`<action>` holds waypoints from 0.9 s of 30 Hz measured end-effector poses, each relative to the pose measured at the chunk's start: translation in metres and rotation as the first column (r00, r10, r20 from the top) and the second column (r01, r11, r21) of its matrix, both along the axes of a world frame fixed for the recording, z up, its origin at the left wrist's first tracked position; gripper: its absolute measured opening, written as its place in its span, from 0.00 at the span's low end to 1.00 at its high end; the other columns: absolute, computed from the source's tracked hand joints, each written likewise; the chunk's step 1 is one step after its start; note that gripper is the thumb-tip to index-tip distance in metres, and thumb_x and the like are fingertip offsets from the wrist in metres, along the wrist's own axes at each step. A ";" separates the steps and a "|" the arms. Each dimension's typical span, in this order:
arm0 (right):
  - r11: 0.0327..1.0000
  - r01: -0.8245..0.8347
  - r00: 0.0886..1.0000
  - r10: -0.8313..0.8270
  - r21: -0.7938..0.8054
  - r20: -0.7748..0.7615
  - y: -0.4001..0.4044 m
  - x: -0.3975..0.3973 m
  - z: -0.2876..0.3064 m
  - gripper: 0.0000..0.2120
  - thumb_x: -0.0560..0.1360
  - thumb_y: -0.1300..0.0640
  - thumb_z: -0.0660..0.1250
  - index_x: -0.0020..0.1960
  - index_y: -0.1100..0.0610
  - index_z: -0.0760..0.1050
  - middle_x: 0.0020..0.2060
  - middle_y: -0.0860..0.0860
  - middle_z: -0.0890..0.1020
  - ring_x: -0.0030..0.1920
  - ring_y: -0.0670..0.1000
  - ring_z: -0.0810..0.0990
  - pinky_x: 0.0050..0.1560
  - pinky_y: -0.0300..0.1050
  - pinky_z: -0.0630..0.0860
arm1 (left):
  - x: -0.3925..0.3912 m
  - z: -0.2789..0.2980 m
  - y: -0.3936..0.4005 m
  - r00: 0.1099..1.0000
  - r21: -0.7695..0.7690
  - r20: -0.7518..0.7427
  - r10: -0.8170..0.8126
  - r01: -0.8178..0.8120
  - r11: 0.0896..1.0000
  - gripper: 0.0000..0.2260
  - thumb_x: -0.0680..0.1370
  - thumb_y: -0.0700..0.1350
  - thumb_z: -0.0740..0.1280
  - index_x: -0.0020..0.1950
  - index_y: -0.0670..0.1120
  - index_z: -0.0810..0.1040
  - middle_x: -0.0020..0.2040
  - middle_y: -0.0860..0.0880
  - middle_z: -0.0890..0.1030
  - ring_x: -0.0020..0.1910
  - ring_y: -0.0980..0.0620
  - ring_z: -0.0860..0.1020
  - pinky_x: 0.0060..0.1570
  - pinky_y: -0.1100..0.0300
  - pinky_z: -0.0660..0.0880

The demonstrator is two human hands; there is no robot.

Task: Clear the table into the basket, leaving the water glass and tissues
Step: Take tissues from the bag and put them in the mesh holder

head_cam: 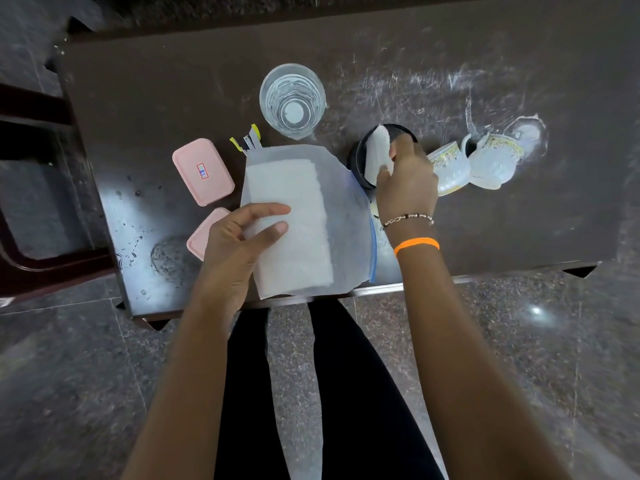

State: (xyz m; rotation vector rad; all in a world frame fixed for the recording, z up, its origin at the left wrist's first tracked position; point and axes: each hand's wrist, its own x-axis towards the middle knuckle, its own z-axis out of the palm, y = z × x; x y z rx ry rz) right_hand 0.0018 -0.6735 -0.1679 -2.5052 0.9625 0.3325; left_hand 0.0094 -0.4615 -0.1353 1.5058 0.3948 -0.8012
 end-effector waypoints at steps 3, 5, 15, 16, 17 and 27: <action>0.991 0.100 0.980 -0.114 0.089 0.163 -0.007 -0.009 -0.001 0.11 0.75 0.58 0.63 0.54 0.64 0.71 0.50 0.61 0.79 0.49 0.61 0.77 0.47 0.50 0.70 | 0.000 0.001 -0.001 1.000 -0.016 0.014 -0.005 0.005 1.000 0.10 0.70 0.39 0.71 0.40 0.55 0.84 0.48 0.62 0.83 0.49 0.60 0.80 0.48 0.63 0.77; 0.971 0.231 0.919 -0.241 0.068 0.312 -0.011 -0.018 0.001 0.09 0.74 0.58 0.63 0.52 0.63 0.72 0.49 0.60 0.78 0.45 0.59 0.77 0.39 0.40 0.64 | 0.001 0.000 -0.001 1.000 -0.021 0.012 0.004 -0.004 1.000 0.09 0.69 0.40 0.71 0.40 0.55 0.84 0.48 0.61 0.84 0.49 0.59 0.80 0.48 0.63 0.78; 0.898 0.339 0.908 -0.391 0.281 0.152 -0.014 0.004 -0.025 0.08 0.71 0.65 0.58 0.39 0.52 0.69 0.33 0.62 0.81 0.44 0.67 0.81 0.43 0.52 0.77 | -0.002 -0.002 0.000 0.997 -0.045 0.019 0.079 -0.078 0.996 0.09 0.69 0.39 0.71 0.42 0.54 0.84 0.49 0.61 0.83 0.49 0.60 0.80 0.45 0.63 0.79; 0.893 0.340 0.901 -0.400 0.296 0.170 -0.015 0.012 -0.025 0.08 0.71 0.64 0.58 0.39 0.52 0.69 0.29 0.58 0.79 0.43 0.66 0.82 0.43 0.51 0.77 | -0.002 -0.002 0.001 0.996 -0.052 0.019 0.088 -0.087 0.995 0.09 0.67 0.40 0.71 0.43 0.54 0.83 0.50 0.60 0.83 0.49 0.60 0.81 0.44 0.63 0.79; 0.890 0.336 0.894 -0.404 0.309 0.193 -0.017 0.021 -0.026 0.06 0.71 0.64 0.58 0.41 0.54 0.70 0.26 0.54 0.77 0.42 0.65 0.82 0.43 0.52 0.78 | -0.003 -0.002 0.002 0.995 -0.061 0.018 0.094 -0.093 0.994 0.09 0.67 0.41 0.71 0.44 0.53 0.83 0.50 0.61 0.83 0.49 0.60 0.81 0.44 0.63 0.79; 0.862 0.356 0.880 -0.439 0.361 0.181 -0.012 0.051 -0.025 0.11 0.74 0.56 0.63 0.55 0.59 0.71 0.31 0.50 0.75 0.45 0.60 0.81 0.49 0.52 0.77 | -0.003 0.006 0.007 0.981 -0.103 0.011 0.195 -0.193 0.976 0.29 0.66 0.38 0.71 0.65 0.57 0.73 0.64 0.56 0.76 0.58 0.59 0.78 0.49 0.62 0.78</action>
